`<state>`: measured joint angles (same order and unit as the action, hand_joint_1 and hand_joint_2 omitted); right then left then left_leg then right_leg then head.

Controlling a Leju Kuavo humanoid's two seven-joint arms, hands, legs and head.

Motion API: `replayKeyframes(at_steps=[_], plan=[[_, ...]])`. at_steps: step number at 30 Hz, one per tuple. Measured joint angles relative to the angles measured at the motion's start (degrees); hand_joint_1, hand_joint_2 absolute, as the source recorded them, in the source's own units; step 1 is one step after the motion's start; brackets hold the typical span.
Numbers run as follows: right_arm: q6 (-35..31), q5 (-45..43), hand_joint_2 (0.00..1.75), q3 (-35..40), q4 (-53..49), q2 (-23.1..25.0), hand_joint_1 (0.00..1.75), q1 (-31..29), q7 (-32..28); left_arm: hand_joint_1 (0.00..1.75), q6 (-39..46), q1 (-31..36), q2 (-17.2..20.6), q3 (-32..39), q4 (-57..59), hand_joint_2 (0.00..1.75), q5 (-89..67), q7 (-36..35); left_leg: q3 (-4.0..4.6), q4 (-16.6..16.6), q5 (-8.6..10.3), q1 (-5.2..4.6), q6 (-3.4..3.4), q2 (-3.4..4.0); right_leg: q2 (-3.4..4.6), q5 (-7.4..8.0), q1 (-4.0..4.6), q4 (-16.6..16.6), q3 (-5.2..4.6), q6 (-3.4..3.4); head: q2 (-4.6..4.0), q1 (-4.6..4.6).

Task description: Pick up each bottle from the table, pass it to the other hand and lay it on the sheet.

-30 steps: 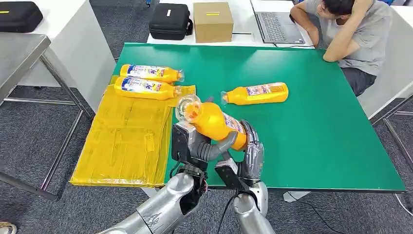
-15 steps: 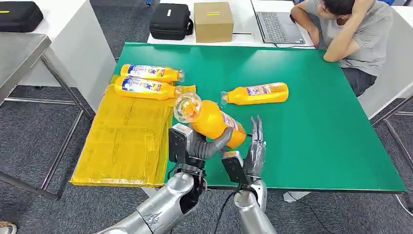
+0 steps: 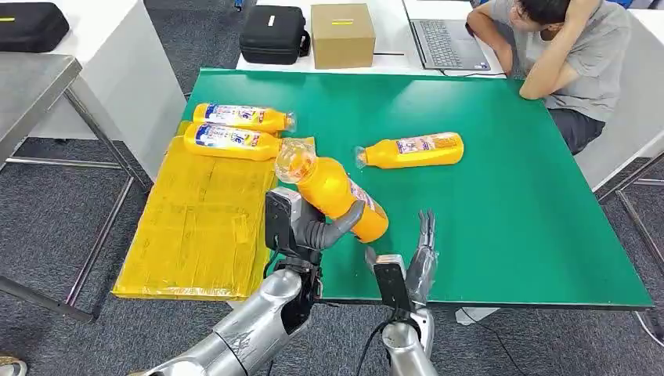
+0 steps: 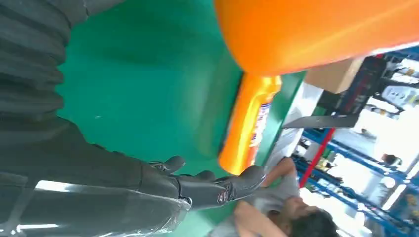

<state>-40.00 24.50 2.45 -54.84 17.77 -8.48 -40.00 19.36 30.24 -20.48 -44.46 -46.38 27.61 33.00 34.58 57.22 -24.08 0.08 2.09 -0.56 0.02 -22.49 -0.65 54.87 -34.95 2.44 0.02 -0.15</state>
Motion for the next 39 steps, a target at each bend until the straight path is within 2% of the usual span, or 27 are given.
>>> replayKeyframes(at_steps=[7,12,15,21,28,30,34,39], plan=[[0.00,-1.68,1.75,-2.23,0.70,-0.02,0.00,0.68,0.00,1.75,6.15,0.08,1.58,1.82,0.24,1.75,-7.82,2.21,0.00,-0.01,0.00,0.01,0.00,0.01,0.00,0.00,0.01,0.00,0.00,0.00,0.00,-0.02],[0.00,-1.99,1.75,-3.54,1.31,-0.02,0.00,1.22,0.00,1.75,19.63,2.24,4.92,1.82,2.58,1.75,-23.60,4.94,-0.01,-0.01,0.01,0.02,-0.01,0.00,0.00,0.00,0.01,0.01,0.00,0.00,0.00,0.00],[0.00,-1.99,1.75,-3.80,1.62,-0.02,0.00,1.44,0.00,1.75,20.13,2.81,6.30,2.98,3.87,1.75,-32.59,3.85,-0.01,-0.01,0.02,0.02,-0.01,0.00,0.00,0.00,0.01,0.02,0.01,0.00,0.00,0.00],[0.00,-2.56,1.75,-4.31,2.40,-0.02,0.00,1.48,0.00,1.75,20.29,2.97,8.79,9.67,5.71,1.75,-55.25,-0.79,-0.01,0.00,0.02,0.01,-0.01,0.01,0.01,0.00,0.00,0.03,0.00,0.00,0.00,0.00],[0.00,-2.86,1.75,-4.44,2.99,0.11,0.00,1.47,0.00,1.75,20.29,2.97,10.25,13.35,6.47,1.75,-58.46,-1.90,-0.01,-0.01,0.02,0.01,-0.01,0.00,0.01,0.00,0.00,0.03,0.00,0.00,0.00,0.00],[0.00,-2.89,1.75,-4.44,3.19,0.13,0.00,1.45,0.00,1.75,20.29,2.76,10.51,14.82,6.34,1.75,-66.19,-6.16,0.00,-0.01,0.02,0.01,-0.01,0.01,0.02,0.00,0.00,0.03,0.00,0.00,0.00,0.02],[0.00,-3.28,1.75,-4.39,3.89,0.13,0.00,1.37,0.00,1.75,20.31,2.13,12.13,20.48,5.83,1.75,-102.63,-23.09,-0.01,-0.01,0.02,0.02,-0.02,0.03,0.02,0.00,0.01,0.03,-0.01,-0.01,0.00,0.00],[0.00,-4.61,1.75,-4.26,4.98,0.13,0.00,0.98,0.00,1.75,19.65,3.23,14.29,22.21,11.36,1.75,-116.39,-38.10,-0.02,-0.01,0.05,0.04,-0.06,0.02,0.02,0.00,0.02,0.06,-0.02,-0.01,-0.02,0.00]])
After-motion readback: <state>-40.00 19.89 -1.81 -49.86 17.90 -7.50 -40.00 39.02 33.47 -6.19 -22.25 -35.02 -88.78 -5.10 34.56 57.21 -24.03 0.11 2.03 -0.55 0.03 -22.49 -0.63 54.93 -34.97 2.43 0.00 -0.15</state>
